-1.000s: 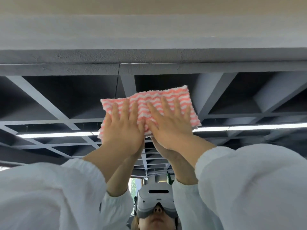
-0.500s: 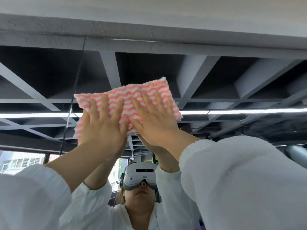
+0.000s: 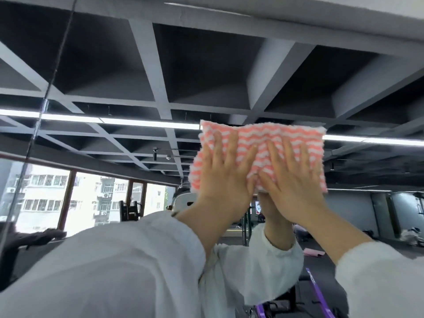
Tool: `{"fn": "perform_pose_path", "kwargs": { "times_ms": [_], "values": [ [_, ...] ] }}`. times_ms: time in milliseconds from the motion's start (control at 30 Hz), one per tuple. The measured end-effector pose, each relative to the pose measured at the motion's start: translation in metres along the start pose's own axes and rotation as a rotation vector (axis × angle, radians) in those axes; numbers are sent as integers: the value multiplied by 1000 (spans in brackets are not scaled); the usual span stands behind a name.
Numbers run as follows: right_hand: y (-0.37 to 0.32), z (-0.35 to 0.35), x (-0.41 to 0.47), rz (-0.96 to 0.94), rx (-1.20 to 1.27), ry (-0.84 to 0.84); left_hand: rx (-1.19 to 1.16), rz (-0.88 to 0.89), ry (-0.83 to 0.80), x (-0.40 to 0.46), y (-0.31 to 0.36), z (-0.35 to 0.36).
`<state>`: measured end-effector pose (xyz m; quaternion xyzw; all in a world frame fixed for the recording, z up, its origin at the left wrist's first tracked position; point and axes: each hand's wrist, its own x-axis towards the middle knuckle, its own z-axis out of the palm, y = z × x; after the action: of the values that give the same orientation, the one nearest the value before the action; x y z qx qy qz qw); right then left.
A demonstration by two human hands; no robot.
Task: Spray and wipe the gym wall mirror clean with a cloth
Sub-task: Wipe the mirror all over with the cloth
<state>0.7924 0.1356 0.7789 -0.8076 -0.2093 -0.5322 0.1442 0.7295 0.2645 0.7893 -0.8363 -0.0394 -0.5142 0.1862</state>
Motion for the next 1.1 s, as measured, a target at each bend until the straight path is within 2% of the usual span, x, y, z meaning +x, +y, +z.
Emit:
{"fn": "perform_pose_path", "kwargs": {
  "times_ms": [133,333,467,567,767,967,1100],
  "values": [
    [18,21,-40,113,31,-18,8,111,-42,-18,25,10],
    [-19,34,-53,155,100,14,-11,149,-24,-36,-3,12],
    [-58,27,-39,81,105,25,32,73,34,-38,-41,11],
    [-95,20,-18,-2,95,2,60,-43,119,-41,-78,9],
    [-178,20,-8,-249,96,-37,15,-282,170,-84,-151,15],
    [-224,55,-56,-409,147,141,-26,-410,206,-152,-177,49],
    [-216,68,-87,-469,85,149,-19,-385,213,-185,-161,59]
  ]
}}
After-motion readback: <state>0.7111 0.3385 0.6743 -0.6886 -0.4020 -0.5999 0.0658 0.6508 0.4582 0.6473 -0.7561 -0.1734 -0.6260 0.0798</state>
